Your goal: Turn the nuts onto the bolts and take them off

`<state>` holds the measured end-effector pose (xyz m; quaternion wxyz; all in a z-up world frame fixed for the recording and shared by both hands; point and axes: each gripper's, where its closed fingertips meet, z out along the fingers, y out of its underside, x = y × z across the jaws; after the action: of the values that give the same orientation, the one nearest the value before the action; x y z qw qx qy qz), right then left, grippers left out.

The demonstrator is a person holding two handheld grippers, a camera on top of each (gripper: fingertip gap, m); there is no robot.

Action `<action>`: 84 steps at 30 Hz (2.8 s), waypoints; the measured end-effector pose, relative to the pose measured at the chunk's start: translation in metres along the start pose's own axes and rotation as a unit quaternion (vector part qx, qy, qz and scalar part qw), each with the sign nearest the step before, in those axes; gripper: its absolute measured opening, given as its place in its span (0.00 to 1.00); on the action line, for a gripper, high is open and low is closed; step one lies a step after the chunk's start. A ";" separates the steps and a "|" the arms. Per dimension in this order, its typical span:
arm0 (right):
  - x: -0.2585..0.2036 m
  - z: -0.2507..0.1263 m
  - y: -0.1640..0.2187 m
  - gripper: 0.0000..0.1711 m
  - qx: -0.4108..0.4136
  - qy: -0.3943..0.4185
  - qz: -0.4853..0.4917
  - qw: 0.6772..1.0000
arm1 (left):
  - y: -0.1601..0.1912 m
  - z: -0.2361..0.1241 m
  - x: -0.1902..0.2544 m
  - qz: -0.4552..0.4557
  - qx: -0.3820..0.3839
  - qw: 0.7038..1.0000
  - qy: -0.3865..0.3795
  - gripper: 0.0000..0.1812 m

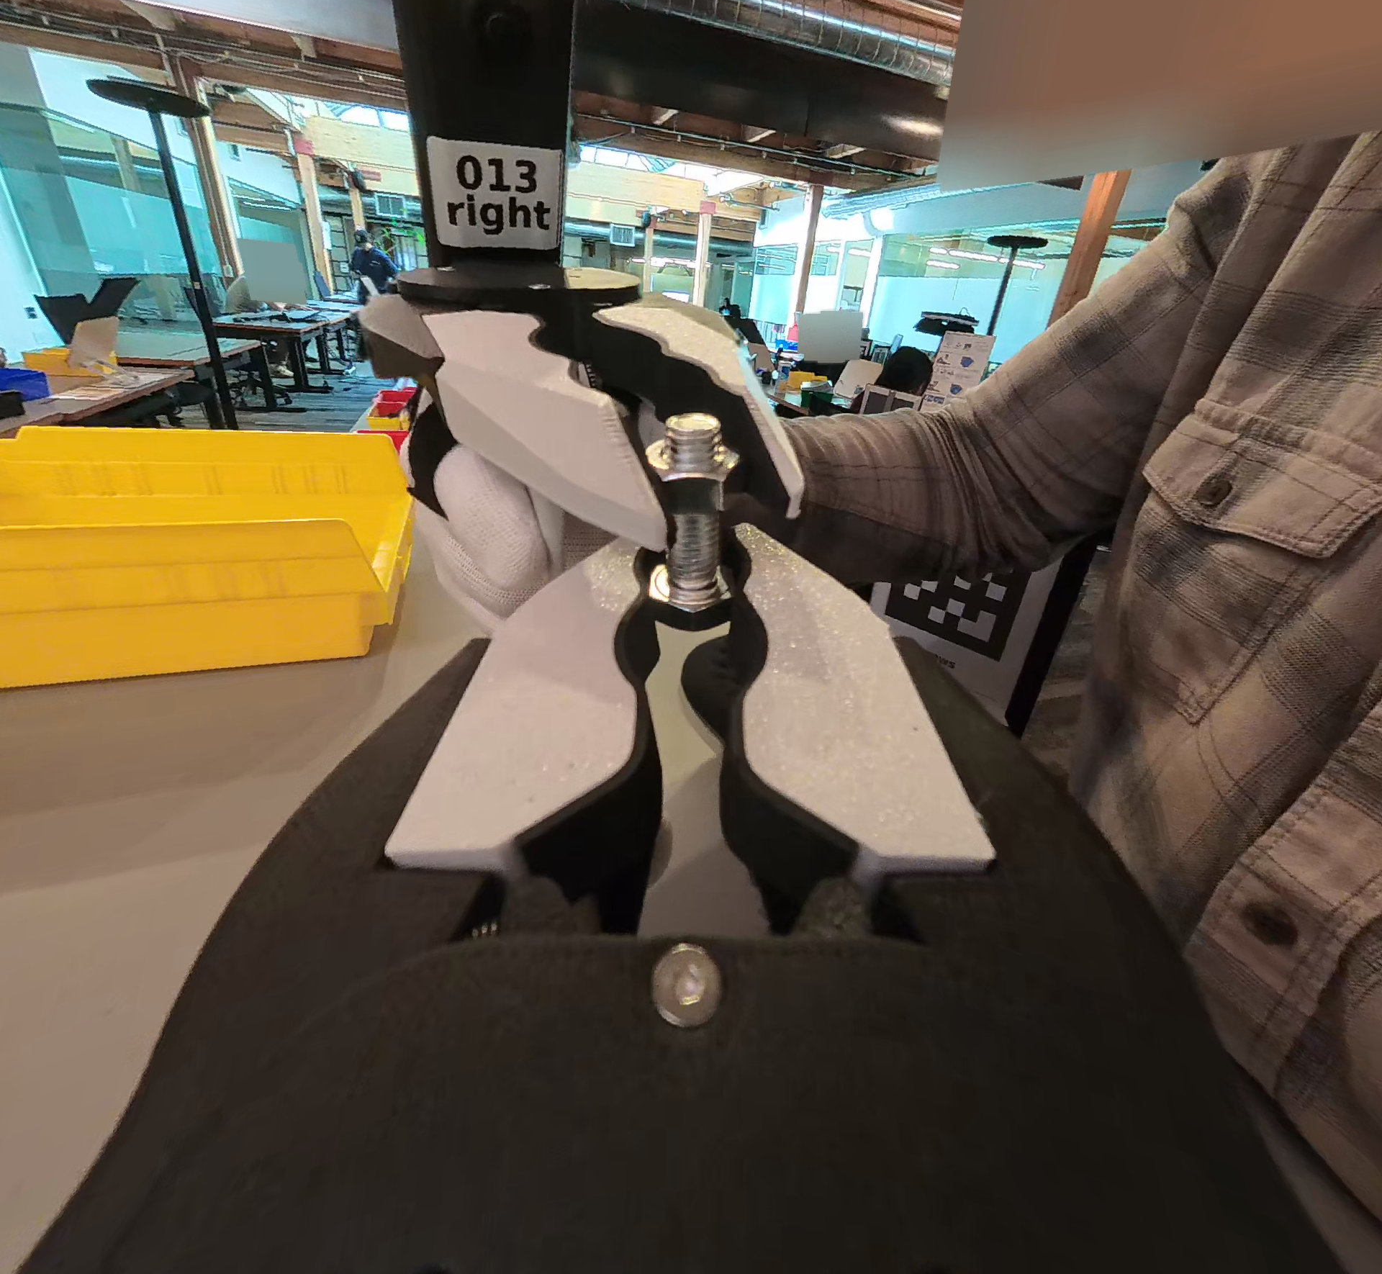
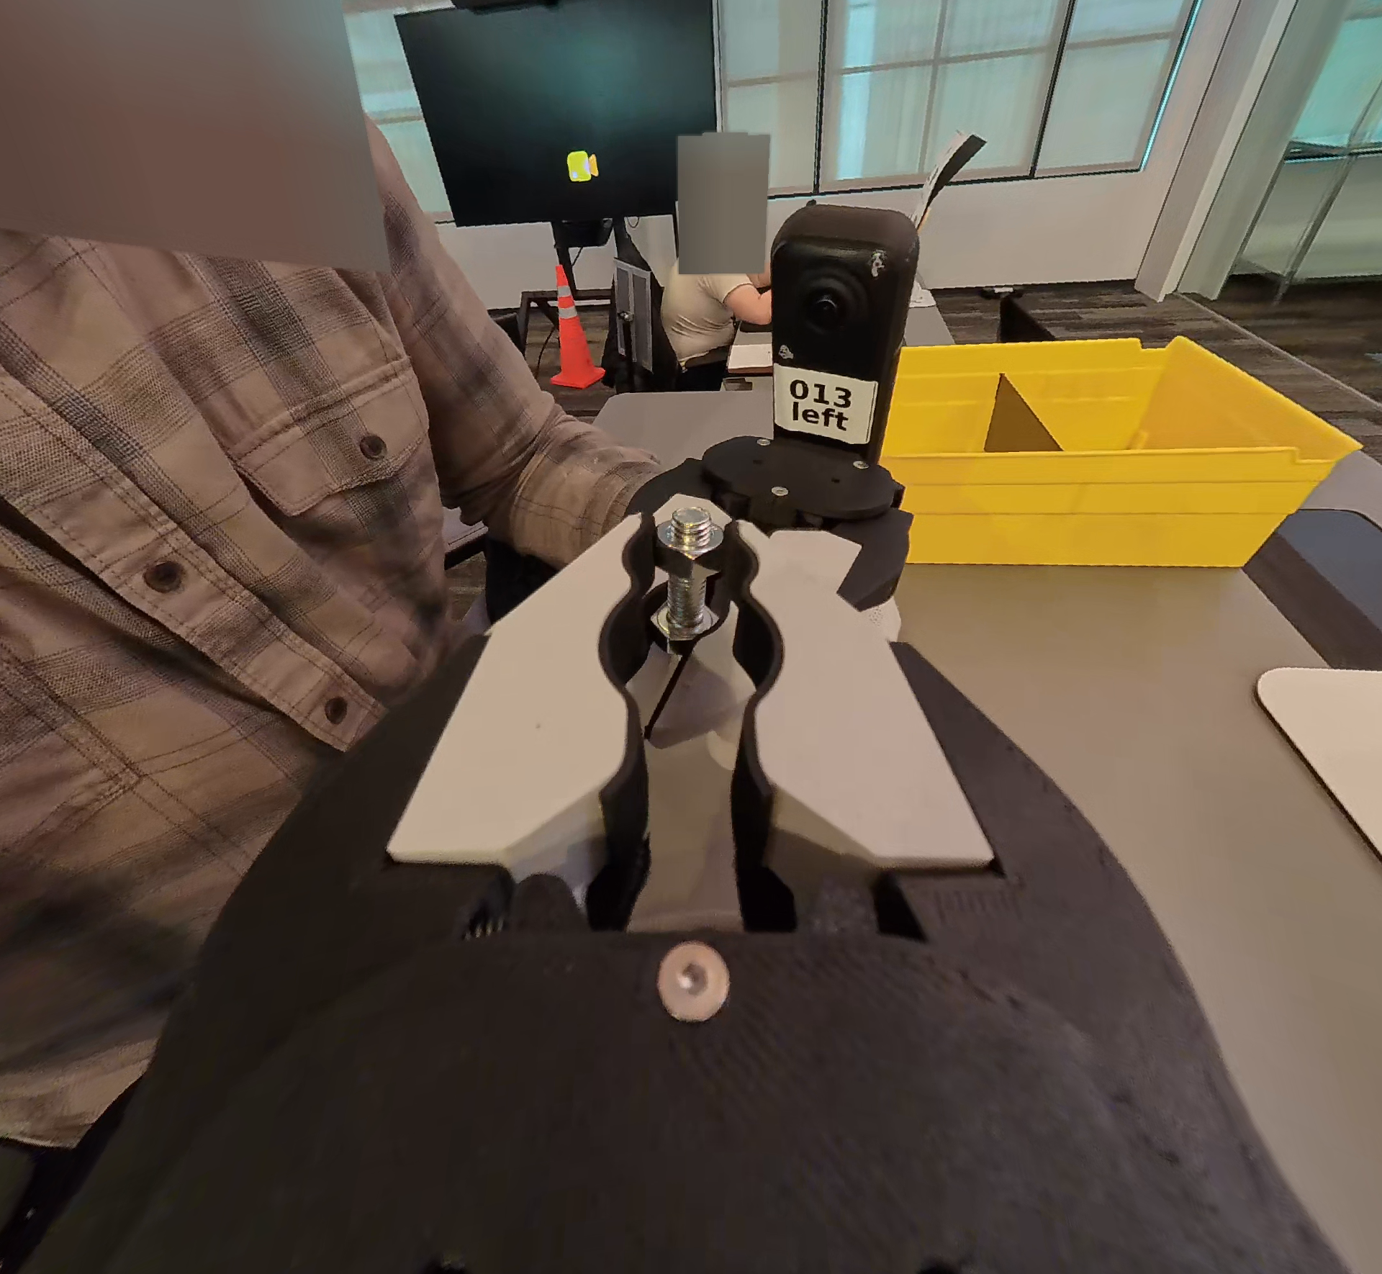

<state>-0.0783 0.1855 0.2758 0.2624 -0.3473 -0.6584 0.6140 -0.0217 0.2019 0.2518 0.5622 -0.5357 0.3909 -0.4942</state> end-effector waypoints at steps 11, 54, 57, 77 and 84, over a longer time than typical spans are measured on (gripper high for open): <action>0.063 -0.020 0.015 0.10 -0.003 0.407 -0.007 0.914 | 0.012 -0.016 -0.069 0.024 -0.036 0.974 -0.224 0.08; 0.044 -0.023 0.007 0.09 0.013 0.354 -0.023 0.935 | 0.014 -0.008 -0.051 0.012 -0.042 0.985 -0.168 0.08; 0.054 -0.033 0.016 0.09 0.015 0.542 -0.037 0.840 | 0.023 -0.009 -0.062 0.015 -0.062 0.977 -0.204 0.08; 0.035 -0.016 0.028 0.10 -0.161 0.330 -0.082 0.927 | 0.032 0.002 -0.044 0.047 -0.108 0.979 -0.167 0.08; 0.034 -0.018 0.012 0.09 -0.054 0.293 -0.033 0.954 | 0.016 -0.001 -0.044 0.041 -0.069 0.982 -0.169 0.08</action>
<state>-0.0838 0.2232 0.2636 0.4445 -0.5037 -0.5959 0.4400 -0.0298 0.2436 0.2319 0.6021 -0.6321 0.3450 -0.3448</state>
